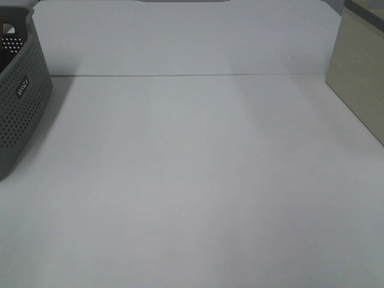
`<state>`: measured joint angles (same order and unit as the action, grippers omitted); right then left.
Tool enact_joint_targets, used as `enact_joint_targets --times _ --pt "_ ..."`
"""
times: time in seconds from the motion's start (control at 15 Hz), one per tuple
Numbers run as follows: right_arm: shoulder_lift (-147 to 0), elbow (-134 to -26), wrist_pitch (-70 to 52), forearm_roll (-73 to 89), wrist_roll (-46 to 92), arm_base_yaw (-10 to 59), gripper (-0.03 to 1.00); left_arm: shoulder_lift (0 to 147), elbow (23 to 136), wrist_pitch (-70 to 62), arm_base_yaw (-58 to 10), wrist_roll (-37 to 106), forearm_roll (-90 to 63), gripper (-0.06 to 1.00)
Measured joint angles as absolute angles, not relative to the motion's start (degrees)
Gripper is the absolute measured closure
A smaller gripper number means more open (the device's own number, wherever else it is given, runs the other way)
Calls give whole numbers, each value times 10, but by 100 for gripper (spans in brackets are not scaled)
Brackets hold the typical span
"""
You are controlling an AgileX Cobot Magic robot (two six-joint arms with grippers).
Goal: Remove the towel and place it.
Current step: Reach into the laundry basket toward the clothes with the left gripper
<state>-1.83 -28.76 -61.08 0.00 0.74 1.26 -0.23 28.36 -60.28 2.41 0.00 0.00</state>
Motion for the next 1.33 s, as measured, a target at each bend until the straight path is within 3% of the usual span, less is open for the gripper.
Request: enact_joint_targets --times 0.73,0.93,1.07,1.33 --pt "-18 -288 -611 0 7 13 17 7 301 -625 24 36 0 -4" --pt "-18 -288 -611 0 7 13 17 148 417 -694 24 174 22 -3" --pt "-18 -288 -611 0 7 13 17 325 556 -697 24 292 85 -3" --pt "-18 -288 -611 0 7 13 17 535 695 -697 24 433 151 -3"
